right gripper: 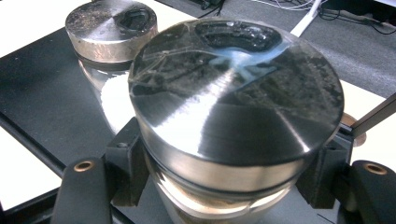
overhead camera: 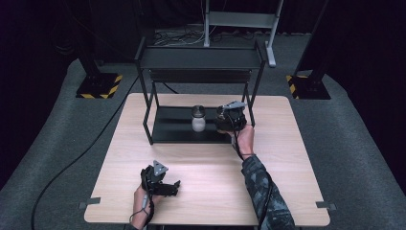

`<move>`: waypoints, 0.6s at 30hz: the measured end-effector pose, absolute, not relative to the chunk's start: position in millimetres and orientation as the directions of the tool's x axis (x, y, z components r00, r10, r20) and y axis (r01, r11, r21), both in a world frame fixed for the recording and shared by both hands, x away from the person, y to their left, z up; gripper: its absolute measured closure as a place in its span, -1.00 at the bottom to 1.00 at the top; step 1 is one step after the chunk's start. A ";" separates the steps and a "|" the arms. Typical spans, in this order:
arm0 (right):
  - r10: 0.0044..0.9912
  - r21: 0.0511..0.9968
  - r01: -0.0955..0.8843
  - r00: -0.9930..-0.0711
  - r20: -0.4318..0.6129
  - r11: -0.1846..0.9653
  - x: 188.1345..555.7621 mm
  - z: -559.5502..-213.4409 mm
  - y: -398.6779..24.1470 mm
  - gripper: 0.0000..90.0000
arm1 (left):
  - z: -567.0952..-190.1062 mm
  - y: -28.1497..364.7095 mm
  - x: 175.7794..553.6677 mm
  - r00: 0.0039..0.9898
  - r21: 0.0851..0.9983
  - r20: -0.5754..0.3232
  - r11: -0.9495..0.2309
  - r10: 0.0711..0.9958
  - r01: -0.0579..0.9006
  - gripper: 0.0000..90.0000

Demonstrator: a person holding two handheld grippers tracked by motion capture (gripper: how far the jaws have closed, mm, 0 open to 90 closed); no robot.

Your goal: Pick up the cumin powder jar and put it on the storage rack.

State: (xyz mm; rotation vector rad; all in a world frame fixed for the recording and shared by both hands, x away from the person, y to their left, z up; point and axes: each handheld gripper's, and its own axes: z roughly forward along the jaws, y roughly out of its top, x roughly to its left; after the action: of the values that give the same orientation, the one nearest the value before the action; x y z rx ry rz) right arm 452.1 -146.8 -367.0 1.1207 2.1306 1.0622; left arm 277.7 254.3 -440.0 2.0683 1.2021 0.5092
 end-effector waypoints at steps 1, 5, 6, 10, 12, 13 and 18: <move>0.843 0.820 0.448 -0.533 -0.074 0.356 452.7 -367.4 -146.2 -0.32 | -440.1 254.3 277.6 0.496 0.723 -0.004 -0.340 0.868 0.601 -0.99; 0.842 0.818 0.450 -0.534 -0.077 0.359 455.3 -367.8 -145.3 -0.32 | -440.1 254.3 277.6 0.496 0.723 -0.004 -0.340 0.868 0.601 -0.99; 0.842 0.818 0.449 -0.533 -0.079 0.361 455.6 -367.9 -144.8 -0.32 | -440.1 254.3 277.6 0.496 0.723 -0.004 -0.341 0.868 0.601 -0.99; 0.842 0.818 0.449 -0.533 -0.079 0.361 457.4 -368.2 -143.9 -0.32 | -440.1 254.3 277.7 0.497 0.723 -0.004 -0.341 0.868 0.601 -0.99; 0.843 0.819 0.450 -0.533 -0.074 0.357 458.3 -368.5 -144.1 -0.32 | -440.0 254.3 277.6 0.496 0.723 -0.004 -0.341 0.868 0.601 -0.99; 0.842 0.819 0.451 -0.534 -0.072 0.355 459.0 -368.6 -144.4 -0.32 | -440.0 254.3 277.6 0.496 0.723 -0.004 -0.341 0.868 0.601 -0.99; 0.844 0.818 0.458 -0.532 -0.061 0.348 462.4 -368.8 -143.7 -0.32 | -440.1 254.3 277.6 0.496 0.723 -0.004 -0.340 0.868 0.601 -0.99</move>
State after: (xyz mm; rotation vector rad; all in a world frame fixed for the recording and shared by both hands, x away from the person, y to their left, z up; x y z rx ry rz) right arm 462.4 -143.7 -368.8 1.1343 2.1357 1.0662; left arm 277.6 254.3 -440.1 2.0679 1.2024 0.5092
